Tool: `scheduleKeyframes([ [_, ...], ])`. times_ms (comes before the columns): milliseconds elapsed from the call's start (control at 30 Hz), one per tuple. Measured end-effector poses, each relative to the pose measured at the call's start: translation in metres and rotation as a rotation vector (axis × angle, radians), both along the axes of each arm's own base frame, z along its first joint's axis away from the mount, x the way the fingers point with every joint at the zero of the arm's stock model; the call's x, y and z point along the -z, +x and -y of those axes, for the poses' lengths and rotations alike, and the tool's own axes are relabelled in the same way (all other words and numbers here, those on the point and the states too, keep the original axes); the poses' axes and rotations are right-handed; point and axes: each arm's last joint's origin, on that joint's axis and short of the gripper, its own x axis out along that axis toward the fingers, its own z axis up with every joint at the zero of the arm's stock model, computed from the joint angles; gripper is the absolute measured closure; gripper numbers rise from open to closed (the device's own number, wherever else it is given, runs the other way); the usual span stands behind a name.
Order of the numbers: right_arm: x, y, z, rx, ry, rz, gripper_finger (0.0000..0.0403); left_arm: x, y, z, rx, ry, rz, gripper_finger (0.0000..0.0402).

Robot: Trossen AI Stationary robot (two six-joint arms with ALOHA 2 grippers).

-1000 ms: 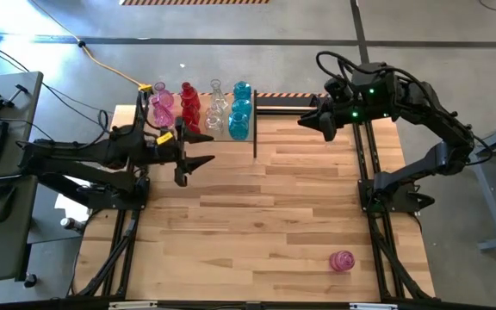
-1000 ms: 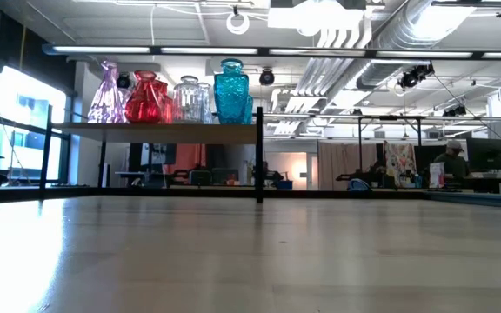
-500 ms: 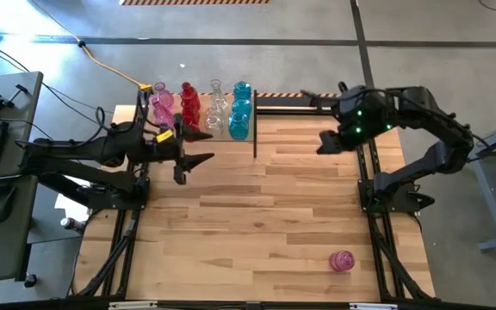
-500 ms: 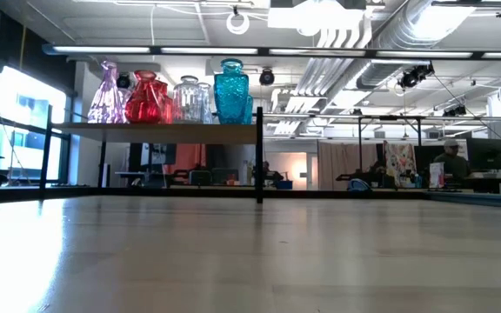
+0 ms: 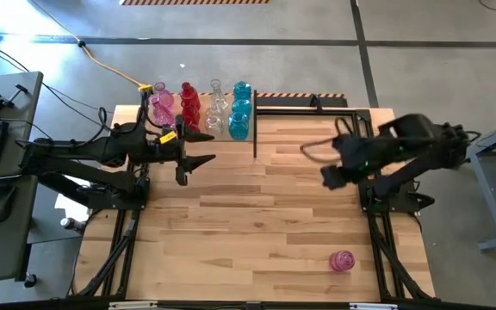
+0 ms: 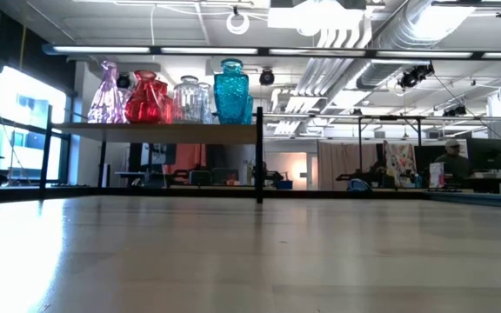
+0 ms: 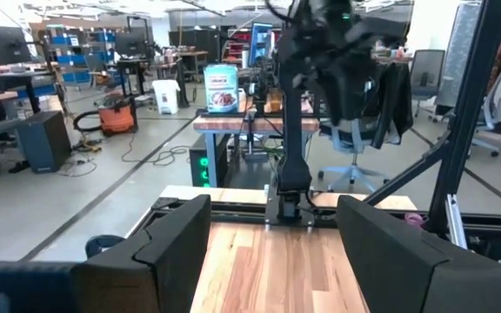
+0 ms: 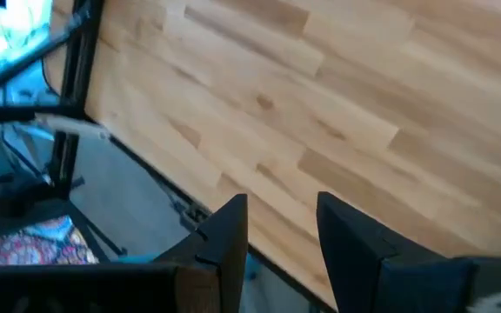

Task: Sort vases onto shelf
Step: Put the purple vase on the shelf aligned with the other purple vases

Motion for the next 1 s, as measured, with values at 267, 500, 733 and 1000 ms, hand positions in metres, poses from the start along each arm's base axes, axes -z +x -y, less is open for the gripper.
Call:
scheduleKeyframes([
  [267,0.018,0.02,-0.045,-0.14,0.015,-0.107,0.0284,0.0,0.0,0.0,0.0,0.002,-0.001,0.0161],
  [500,0.041,0.038,-0.081,-0.224,-0.021,-0.203,0.0284,0.0,0.0,0.0,0.0,0.002,-0.001,0.0161],
  [733,0.061,0.045,-0.116,-0.314,-0.064,-0.276,0.0284,0.0,0.0,0.0,0.0,0.002,-0.001,0.0161],
  [1000,0.072,0.037,-0.144,-0.333,-0.068,-0.321,0.0284,0.0,0.0,0.0,0.0,0.002,-0.002,0.0161],
])
